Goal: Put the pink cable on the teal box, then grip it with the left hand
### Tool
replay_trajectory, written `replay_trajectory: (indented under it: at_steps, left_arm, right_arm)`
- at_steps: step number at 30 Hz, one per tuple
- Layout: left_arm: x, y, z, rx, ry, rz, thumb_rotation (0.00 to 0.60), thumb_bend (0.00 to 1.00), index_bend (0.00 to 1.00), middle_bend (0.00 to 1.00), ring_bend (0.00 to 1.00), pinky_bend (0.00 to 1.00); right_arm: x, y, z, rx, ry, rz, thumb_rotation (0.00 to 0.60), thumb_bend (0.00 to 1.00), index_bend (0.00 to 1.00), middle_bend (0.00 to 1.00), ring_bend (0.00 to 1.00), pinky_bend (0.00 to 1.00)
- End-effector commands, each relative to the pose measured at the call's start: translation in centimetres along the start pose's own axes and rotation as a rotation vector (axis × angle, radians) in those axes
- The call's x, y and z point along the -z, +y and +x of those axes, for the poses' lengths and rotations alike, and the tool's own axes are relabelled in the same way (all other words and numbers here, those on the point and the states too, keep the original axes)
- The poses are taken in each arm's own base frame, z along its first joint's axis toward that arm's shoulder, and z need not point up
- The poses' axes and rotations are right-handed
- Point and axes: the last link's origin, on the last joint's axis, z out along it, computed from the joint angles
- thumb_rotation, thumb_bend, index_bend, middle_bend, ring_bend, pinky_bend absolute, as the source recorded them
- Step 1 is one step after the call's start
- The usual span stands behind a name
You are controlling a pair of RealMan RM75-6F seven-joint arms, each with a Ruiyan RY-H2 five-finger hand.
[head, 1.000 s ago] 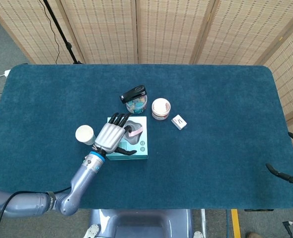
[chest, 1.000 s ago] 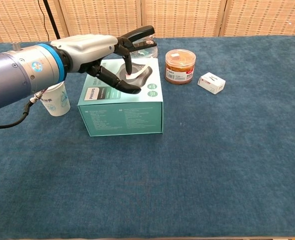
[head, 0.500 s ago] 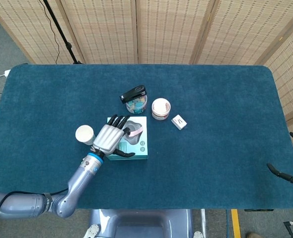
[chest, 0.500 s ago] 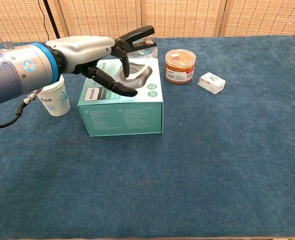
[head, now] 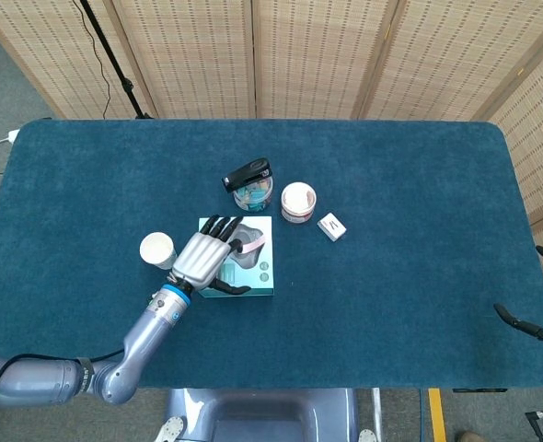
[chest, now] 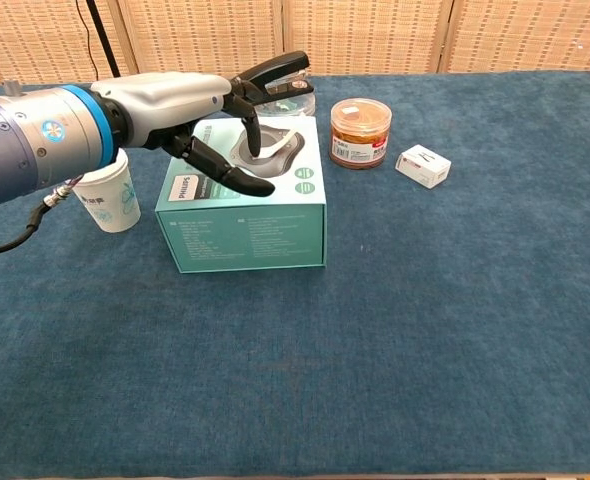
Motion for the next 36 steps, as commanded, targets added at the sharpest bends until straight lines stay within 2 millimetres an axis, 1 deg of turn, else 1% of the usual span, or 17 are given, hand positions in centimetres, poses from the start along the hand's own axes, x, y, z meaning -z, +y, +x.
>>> replay_trajectory:
  at_steps: [1, 9, 26, 36]
  left_arm:
    - [-0.1, -0.2, 0.0, -0.002, 0.002, 0.009, 0.237, 0.0, 0.38, 0.0, 0.0, 0.0]
    - [-0.5, -1.0, 0.0, 0.016, 0.005, 0.027, 0.236, 0.0, 0.38, 0.0, 0.0, 0.0]
    - [0.2, 0.1, 0.0, 0.006, 0.002, -0.021, 0.236, 0.0, 0.38, 0.0, 0.0, 0.0]
    - [-0.2, -0.2, -0.1, 0.004, 0.001, -0.001, 0.237, 0.0, 0.38, 0.0, 0.0, 0.0]
  right_arm:
    - [0.0, 0.0, 0.0, -0.001, 0.0, 0.0, 0.6, 0.0, 0.14, 0.0, 0.0, 0.0]
    - [0.0, 0.0, 0.1, -0.001, 0.002, -0.001, 0.6, 0.0, 0.14, 0.0, 0.0, 0.0]
    - [0.0, 0.0, 0.2, -0.005, 0.005, -0.002, 0.6, 0.0, 0.15, 0.0, 0.0, 0.0]
    - [0.0, 0.0, 0.2, -0.007, 0.006, -0.003, 0.6, 0.0, 0.15, 0.0, 0.0, 0.0]
